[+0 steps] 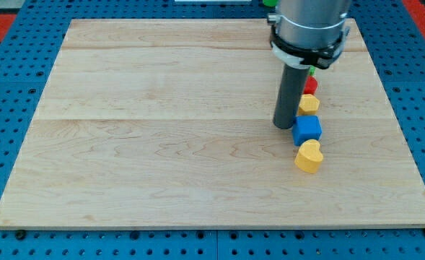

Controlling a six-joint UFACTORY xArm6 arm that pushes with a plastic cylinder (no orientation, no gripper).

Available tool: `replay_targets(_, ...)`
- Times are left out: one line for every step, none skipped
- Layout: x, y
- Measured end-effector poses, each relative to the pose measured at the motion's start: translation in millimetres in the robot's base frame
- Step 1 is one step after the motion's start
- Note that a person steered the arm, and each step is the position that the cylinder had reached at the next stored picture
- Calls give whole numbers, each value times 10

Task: Slide the blue cube towards down

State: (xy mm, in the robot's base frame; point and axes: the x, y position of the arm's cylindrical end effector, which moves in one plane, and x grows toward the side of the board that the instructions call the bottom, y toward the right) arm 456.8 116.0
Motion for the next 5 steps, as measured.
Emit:
replay_targets(0, 143)
replay_targets(47, 532)
replay_targets(185, 998)
replay_targets(526, 1067)
replay_targets(880, 1010)
